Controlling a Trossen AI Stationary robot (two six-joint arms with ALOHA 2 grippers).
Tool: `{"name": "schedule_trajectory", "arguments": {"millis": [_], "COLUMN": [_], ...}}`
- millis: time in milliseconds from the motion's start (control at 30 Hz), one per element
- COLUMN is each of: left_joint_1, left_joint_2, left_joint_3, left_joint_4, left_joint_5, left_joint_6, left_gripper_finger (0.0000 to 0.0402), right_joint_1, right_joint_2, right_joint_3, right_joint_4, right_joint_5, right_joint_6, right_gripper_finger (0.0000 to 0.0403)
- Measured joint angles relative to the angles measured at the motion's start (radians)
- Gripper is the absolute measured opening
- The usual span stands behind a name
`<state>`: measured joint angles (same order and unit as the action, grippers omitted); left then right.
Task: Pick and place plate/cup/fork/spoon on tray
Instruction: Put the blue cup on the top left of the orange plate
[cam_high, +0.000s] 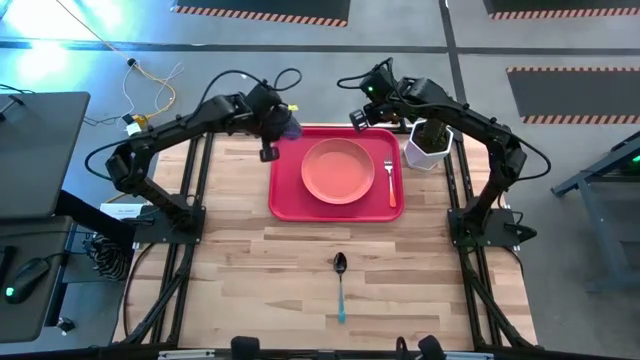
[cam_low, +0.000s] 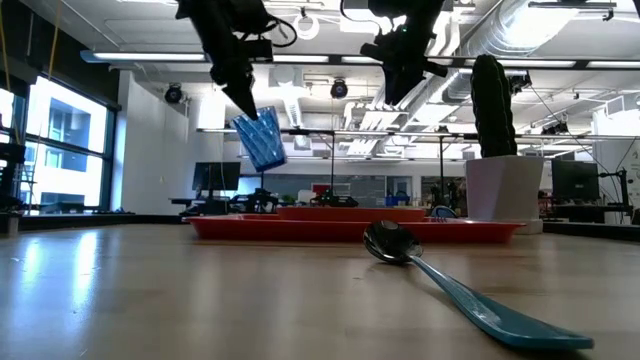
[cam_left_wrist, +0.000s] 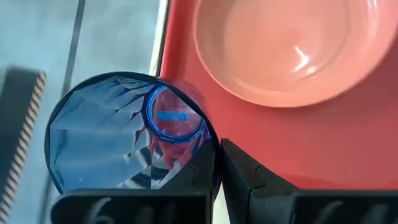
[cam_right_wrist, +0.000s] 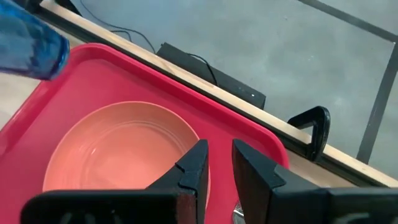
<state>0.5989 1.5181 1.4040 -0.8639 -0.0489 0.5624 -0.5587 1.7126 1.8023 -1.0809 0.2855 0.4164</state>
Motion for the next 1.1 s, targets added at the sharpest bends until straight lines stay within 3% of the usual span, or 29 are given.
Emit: {"name": "schedule_trajectory", "arguments": {"millis": [200, 667, 1100], "left_joint_1": [-0.001, -0.007, -0.007], "left_joint_2": [0.006, 0.135, 0.25], "left_joint_3": [0.001, 0.001, 0.001], "left_joint_4": [-0.003, -0.058, -0.063], "left_joint_5": [0.016, 0.046, 0.013], "left_joint_6": [0.143, 0.208, 0.207], "left_gripper_finger": [0.0005, 0.0005, 0.0005], "right_joint_1": [0.0, 0.0, 0.0], "right_joint_2": [0.0, 0.0, 0.0], "right_joint_3": [0.0, 0.0, 0.0], "right_joint_4": [0.0, 0.0, -0.002], "right_joint_5": [0.0, 0.003, 0.003], "right_joint_6": [0.05, 0.082, 0.108], "right_gripper_finger": [0.0064, 0.0064, 0.0064]}}
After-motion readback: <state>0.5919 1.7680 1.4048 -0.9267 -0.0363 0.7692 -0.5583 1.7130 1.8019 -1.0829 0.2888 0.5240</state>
